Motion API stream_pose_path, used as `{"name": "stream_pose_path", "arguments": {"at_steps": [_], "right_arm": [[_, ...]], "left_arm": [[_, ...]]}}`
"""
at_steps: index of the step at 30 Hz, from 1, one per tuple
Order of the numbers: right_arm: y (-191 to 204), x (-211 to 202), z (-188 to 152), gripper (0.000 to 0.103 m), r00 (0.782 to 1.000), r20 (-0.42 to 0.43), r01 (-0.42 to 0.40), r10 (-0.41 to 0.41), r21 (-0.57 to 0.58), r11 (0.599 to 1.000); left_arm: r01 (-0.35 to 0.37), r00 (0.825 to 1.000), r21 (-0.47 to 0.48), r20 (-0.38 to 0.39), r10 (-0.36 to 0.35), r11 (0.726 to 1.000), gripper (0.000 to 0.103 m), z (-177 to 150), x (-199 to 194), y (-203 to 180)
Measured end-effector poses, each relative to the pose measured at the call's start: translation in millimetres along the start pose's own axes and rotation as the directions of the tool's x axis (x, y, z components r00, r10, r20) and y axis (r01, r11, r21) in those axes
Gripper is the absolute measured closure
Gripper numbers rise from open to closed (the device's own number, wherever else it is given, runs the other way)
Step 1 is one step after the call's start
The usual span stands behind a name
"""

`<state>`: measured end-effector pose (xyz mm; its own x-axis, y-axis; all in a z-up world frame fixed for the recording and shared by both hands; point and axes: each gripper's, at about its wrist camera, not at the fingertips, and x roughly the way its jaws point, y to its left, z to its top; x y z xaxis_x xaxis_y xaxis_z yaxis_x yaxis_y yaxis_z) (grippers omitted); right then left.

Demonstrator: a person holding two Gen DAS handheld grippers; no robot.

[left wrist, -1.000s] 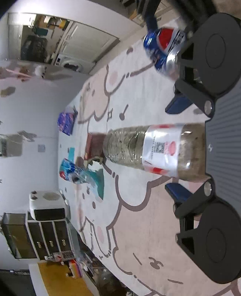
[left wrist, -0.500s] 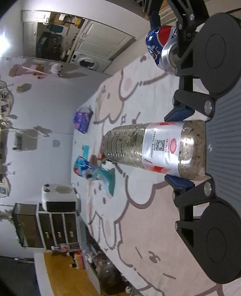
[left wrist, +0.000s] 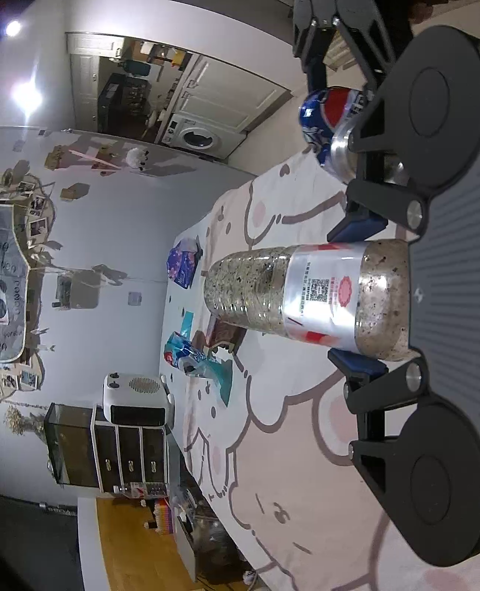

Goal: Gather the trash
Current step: 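Lift the bottle with the left tool while the right tool lifts the blue can, then carry the bottle and blue can with both tools over the yellow wastebasket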

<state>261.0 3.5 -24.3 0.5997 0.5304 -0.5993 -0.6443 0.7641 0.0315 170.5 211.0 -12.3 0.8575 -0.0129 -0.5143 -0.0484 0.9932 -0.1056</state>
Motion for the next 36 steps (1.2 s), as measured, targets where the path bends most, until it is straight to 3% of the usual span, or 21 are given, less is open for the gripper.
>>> {"name": "stream_pose_path", "arguments": {"at_steps": [8,15,26,36], "right_arm": [[-14,-48,7,0.007,0.992,0.125,0.034,-0.037,0.026,0.999],[-49,-86,-6,0.007,0.974,0.180,0.120,-0.135,0.092,0.988],[-124,-143,-58,0.007,0.939,0.195,0.240,-0.284,0.220,0.945],[-185,-176,-113,0.007,0.903,0.143,0.345,-0.405,0.318,0.883]], "left_arm": [[-0.012,0.996,0.025,0.084,0.010,1.000,0.043,14,-28,-30],[0.026,0.995,0.070,0.098,-0.032,0.997,0.042,17,-29,-77],[0.153,0.983,0.129,0.079,-0.164,0.980,0.042,10,-10,-182],[0.234,0.971,0.132,0.007,-0.237,0.963,0.042,-13,28,-260]]}}
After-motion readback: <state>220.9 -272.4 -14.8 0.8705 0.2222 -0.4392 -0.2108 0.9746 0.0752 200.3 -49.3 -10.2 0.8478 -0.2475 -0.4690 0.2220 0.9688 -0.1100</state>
